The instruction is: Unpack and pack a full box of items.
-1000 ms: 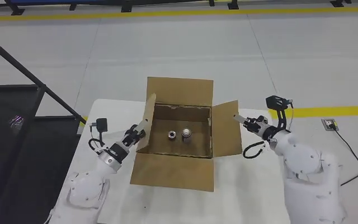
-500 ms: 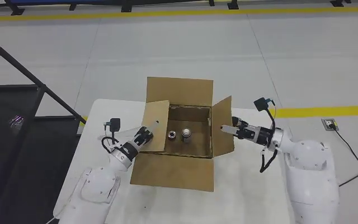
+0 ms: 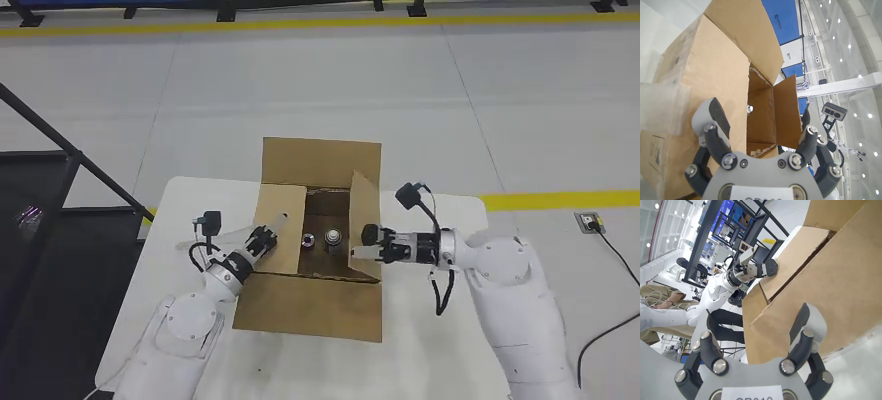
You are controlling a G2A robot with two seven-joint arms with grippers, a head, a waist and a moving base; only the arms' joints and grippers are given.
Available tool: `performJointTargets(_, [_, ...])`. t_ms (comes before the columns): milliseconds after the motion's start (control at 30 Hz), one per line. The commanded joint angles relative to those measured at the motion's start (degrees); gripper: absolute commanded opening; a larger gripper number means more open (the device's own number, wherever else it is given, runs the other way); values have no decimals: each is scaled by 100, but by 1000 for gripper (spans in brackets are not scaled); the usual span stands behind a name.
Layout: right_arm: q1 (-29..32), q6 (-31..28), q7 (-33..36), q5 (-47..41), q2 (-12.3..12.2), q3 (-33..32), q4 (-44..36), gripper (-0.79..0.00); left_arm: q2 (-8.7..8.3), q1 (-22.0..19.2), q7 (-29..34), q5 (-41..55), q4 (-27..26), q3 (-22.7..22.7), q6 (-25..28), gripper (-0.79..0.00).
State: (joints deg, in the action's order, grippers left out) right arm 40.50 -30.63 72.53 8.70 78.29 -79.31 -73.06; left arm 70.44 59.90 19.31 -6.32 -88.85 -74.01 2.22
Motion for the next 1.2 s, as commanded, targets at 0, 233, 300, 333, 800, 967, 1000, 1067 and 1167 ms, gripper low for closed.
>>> performJointTargets(0, [-93,-8,-119,118,11,206,145,0,5,-10,7,7,12,10,-3,0])
performJointTargets(233, [-288,170,-642,878,36,788,315,0,19,-46,27,12,105,33,-8,0])
performJointTargets(300, [-311,268,-812,1143,38,918,307,0,24,-56,23,11,121,40,0,0])
performJointTargets(333, [-313,313,-900,1234,38,967,301,0,25,-59,14,-1,116,41,13,0])
performJointTargets(800, [-230,136,-1445,1629,-61,1123,-112,0,-85,495,40,473,-892,-948,229,0])
performJointTargets(967, [-22,245,-1692,2061,-139,956,-646,0,-234,1065,1072,1111,-1220,-1965,281,0])
performJointTargets(1000, [-22,245,-1692,2061,-139,956,-646,0,-267,1178,1346,1199,-1205,-2164,318,0])
performJointTargets(1067, [-22,245,-1692,2061,-139,956,-646,0,-327,1366,1834,1358,-1114,-2508,322,0])
performJointTargets(1167, [-22,245,-1692,2061,-139,956,-646,0,-400,1580,2774,1868,-925,-2848,291,0])
